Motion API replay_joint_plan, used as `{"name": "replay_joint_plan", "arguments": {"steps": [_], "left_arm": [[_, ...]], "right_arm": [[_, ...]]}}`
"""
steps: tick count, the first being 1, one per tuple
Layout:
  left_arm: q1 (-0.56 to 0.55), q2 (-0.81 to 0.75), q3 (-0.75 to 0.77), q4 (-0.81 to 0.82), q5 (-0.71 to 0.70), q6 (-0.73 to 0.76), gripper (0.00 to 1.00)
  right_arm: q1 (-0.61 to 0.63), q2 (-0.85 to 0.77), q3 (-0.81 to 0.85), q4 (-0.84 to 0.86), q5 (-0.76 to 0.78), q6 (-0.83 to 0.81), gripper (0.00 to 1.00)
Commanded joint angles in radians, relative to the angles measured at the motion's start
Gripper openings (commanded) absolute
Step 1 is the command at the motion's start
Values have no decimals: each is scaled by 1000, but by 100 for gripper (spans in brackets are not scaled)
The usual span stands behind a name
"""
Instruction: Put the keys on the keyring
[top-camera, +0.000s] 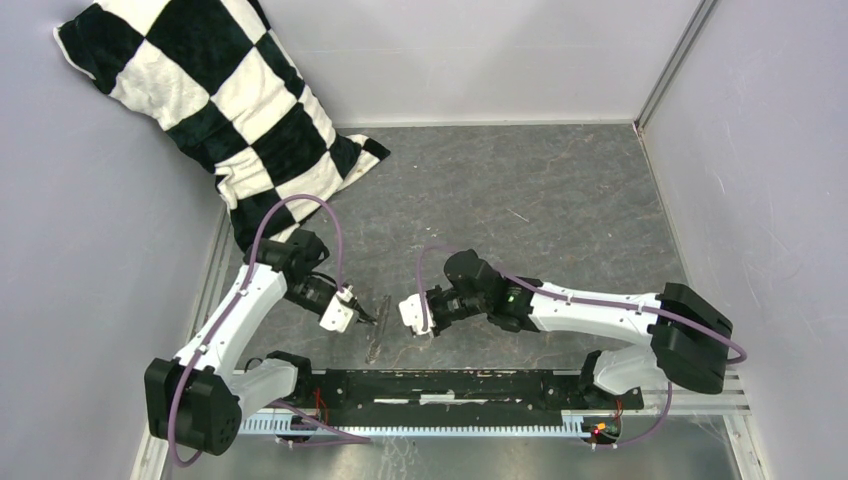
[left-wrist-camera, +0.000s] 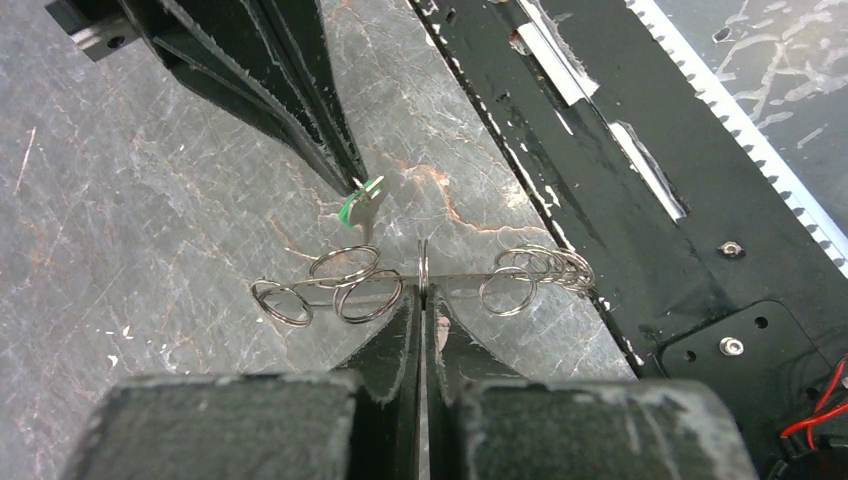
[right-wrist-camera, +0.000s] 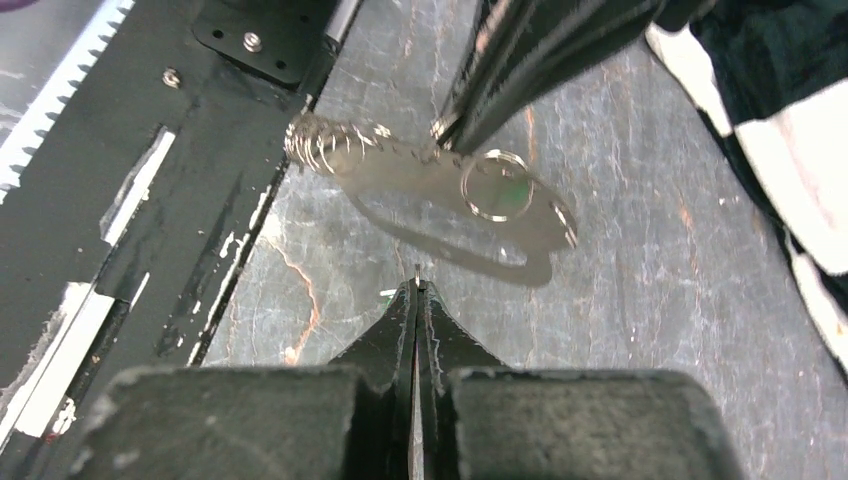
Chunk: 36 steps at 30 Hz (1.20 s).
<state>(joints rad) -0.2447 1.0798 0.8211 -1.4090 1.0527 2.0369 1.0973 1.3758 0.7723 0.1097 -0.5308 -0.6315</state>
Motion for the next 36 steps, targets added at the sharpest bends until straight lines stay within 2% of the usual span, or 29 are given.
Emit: {"name": "replay_joint_plan", "arguments": {"steps": [1,12,26,36], "left_arm": [[-3,0,-23,-30,31,123,2],[-13,-11,-51,-30,36,206,2],[-16,-26,-68,-27,49,164,2],[-19,-33,-69,-21,61,117,2]], "right_arm": [[47,-22,80,-15,22,-43,0],[110,57,159,-91,100,-144,0],[178,64,161,-80,224,-183,0],[216,59,159,-40,256,-179,0]]}}
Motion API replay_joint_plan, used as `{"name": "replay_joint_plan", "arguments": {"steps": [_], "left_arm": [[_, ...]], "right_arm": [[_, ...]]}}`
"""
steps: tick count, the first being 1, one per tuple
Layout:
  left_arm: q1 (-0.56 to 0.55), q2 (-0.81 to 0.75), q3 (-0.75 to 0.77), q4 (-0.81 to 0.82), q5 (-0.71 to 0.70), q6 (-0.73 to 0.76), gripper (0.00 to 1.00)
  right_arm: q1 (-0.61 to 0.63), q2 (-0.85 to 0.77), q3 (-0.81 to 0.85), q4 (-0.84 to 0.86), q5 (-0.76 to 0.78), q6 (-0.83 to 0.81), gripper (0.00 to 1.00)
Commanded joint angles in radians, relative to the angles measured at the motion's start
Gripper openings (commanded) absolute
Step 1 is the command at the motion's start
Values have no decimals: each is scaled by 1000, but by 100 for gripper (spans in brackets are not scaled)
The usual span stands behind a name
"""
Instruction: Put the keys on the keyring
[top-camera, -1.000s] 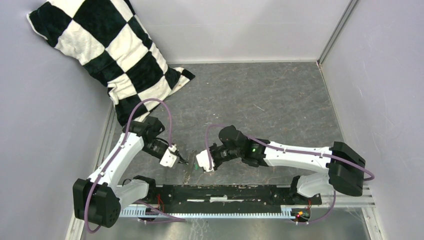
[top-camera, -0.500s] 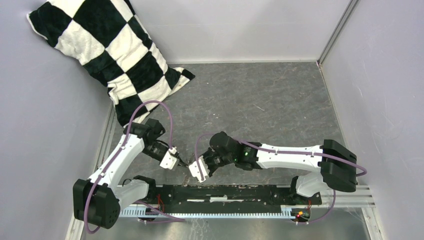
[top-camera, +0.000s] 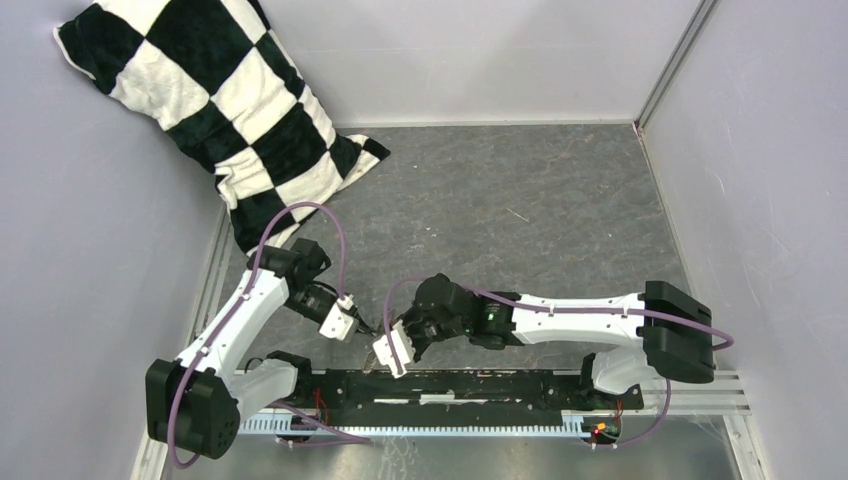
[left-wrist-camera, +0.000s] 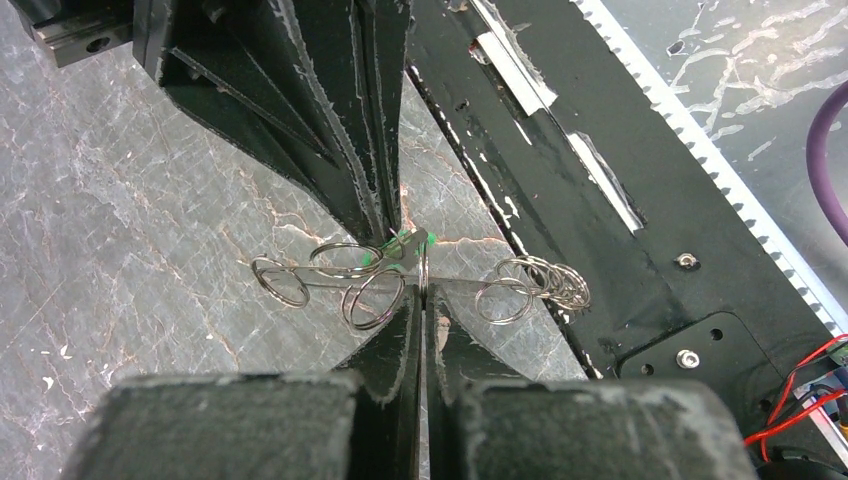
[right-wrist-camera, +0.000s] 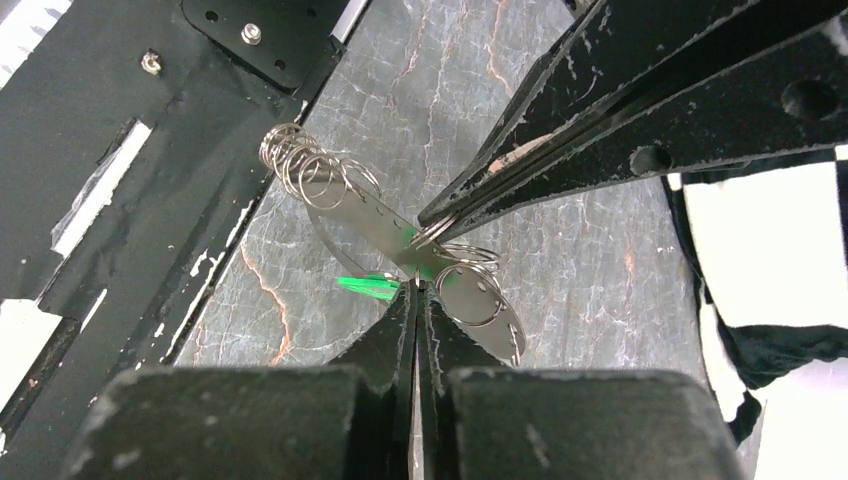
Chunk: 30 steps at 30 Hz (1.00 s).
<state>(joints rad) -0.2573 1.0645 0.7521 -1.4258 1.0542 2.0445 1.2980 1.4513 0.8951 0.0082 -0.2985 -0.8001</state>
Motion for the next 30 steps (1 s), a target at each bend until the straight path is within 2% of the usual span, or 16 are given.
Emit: {"name": "replay_joint_plan", "arguments": {"steps": [1,12,30], "left_arm": [[-6,-20,1,-4,60,105,2],[-7,-23,-4,2,65,75,2],[-7,-29,-3,5,81,36,2]], "right_arm": [[20,-17,36,67,27,-8,0],[47,-26,19,111,47,12,0],[52,-44,-20,74,73,2,0]]}}
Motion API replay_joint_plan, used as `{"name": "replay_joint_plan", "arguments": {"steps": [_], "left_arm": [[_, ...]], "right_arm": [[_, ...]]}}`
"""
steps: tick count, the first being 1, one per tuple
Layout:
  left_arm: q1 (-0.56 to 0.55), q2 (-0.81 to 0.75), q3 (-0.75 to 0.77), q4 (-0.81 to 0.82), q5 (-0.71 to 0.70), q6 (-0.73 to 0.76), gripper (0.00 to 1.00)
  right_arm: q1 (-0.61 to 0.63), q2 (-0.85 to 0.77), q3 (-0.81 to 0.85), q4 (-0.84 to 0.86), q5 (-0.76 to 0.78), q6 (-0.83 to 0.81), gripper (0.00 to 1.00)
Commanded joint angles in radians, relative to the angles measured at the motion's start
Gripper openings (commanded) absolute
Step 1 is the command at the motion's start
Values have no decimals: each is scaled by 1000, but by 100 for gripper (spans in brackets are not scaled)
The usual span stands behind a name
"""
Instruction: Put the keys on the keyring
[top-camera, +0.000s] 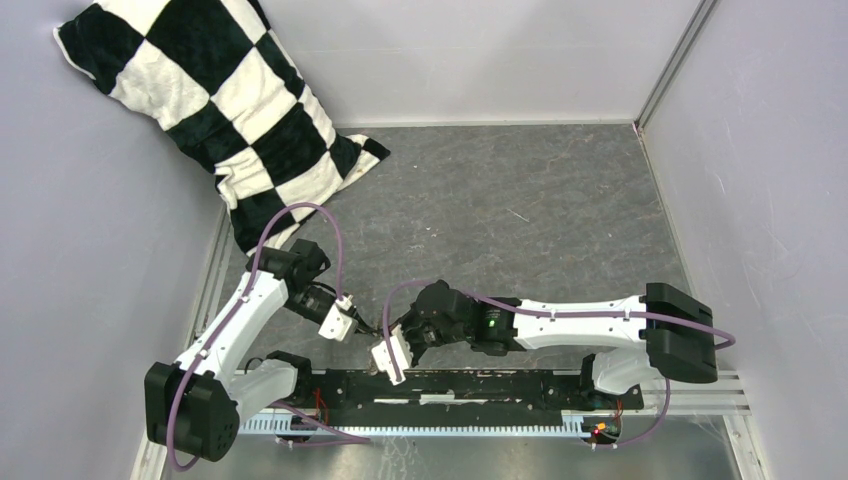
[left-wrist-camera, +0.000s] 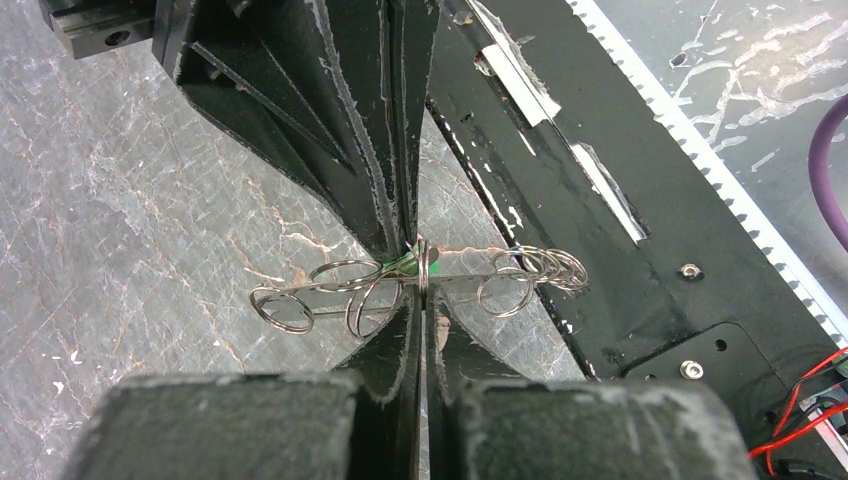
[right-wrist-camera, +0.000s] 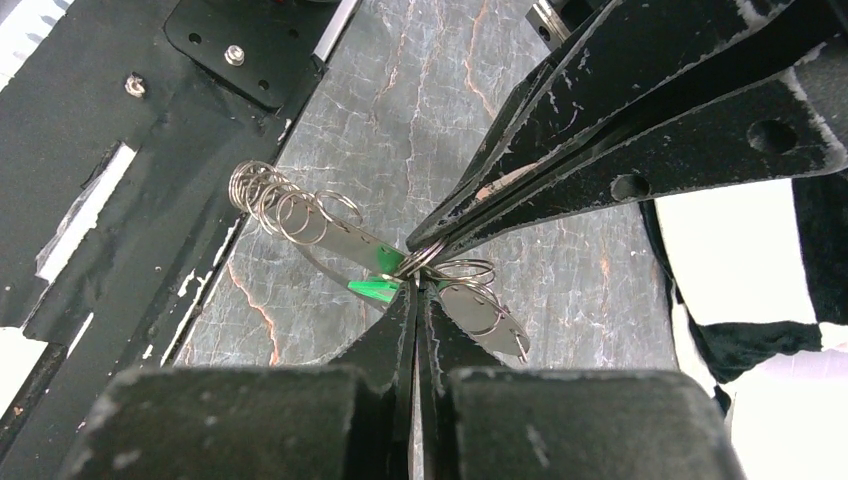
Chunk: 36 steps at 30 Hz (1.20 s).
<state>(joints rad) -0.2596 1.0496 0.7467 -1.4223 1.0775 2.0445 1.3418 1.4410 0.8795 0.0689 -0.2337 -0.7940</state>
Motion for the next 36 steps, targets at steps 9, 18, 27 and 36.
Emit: {"name": "replay_joint_plan", "arguments": {"steps": [9,18,27,36], "left_arm": [[-4,-13,5,4,61,25,2],[-4,-12,0,5,59,21,2],[-4,-19,-1,10,61,7,2],[-4,-17,-3,13,53,4,2]], "right_arm": [[12,-47,-20,2,16,-7,0],[23,-56,-7,8,14,-10,0],[35,-51,-3,17,13,-10,0],[37,-44,16,29,22,-13,1]]}}
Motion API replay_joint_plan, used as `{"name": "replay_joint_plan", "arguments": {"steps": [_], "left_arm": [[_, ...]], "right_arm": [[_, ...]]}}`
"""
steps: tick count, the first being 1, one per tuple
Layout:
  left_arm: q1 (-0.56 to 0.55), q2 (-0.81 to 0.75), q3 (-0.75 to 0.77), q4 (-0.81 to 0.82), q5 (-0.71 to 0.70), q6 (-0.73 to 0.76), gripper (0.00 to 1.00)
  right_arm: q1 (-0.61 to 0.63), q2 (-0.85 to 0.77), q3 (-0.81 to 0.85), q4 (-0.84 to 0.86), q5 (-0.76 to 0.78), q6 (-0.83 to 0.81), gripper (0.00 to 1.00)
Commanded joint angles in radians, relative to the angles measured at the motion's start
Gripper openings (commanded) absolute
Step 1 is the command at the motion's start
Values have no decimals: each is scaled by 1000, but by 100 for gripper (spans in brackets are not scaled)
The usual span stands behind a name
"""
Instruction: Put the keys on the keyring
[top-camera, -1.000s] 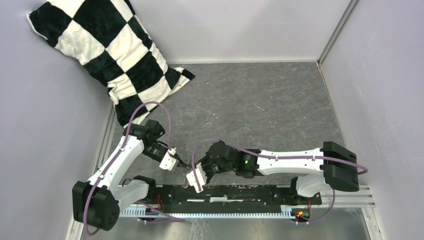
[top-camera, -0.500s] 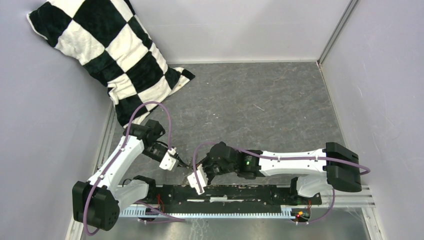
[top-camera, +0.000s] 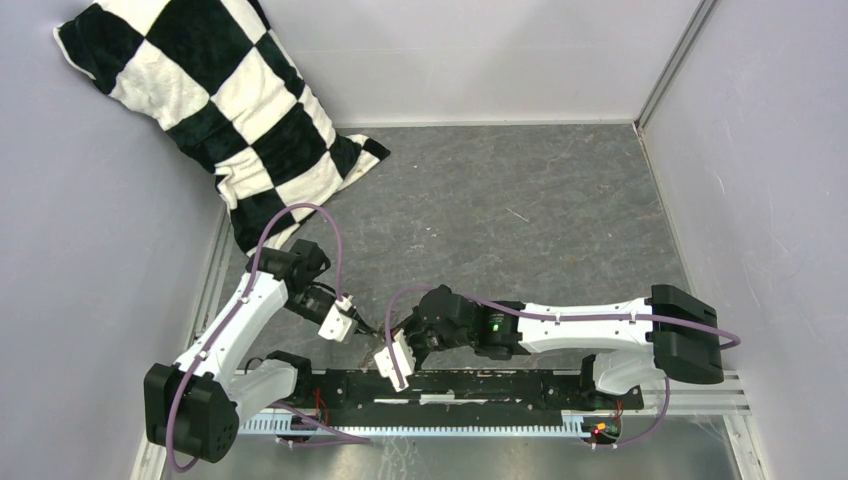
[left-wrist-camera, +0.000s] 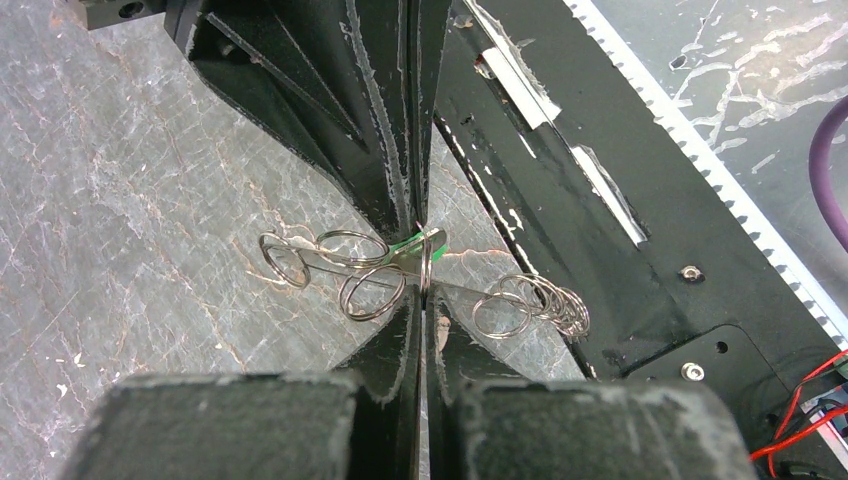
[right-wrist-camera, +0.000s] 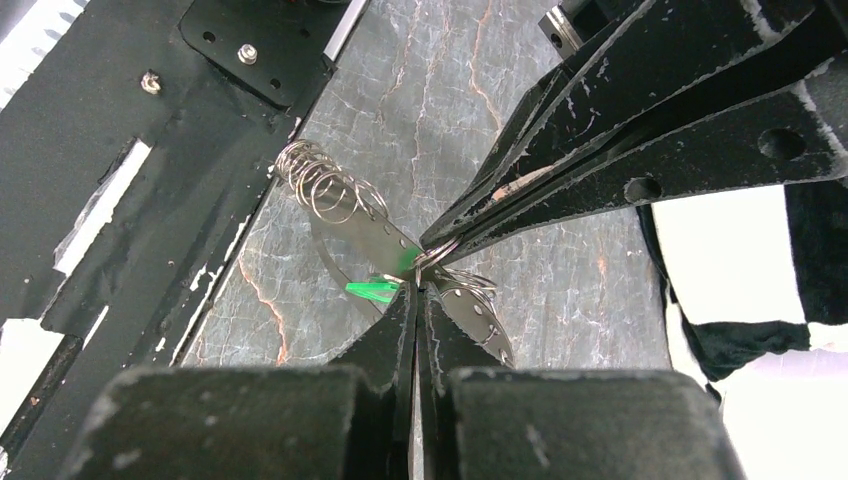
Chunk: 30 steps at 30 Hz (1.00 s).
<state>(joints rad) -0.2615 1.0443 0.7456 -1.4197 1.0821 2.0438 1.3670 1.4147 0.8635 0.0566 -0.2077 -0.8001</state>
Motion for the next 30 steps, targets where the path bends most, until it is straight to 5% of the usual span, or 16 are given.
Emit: {"name": "replay_joint_plan", "arguments": {"steps": [1,30], "left_arm": [[-2,-12,-3,10,47,5,2],[-8,-24,-11,10,35,-5,2]], "right_arm": [[12,-18,32,46,-1,-7,0],[14,0,48,82,-21,-6,1]]}}
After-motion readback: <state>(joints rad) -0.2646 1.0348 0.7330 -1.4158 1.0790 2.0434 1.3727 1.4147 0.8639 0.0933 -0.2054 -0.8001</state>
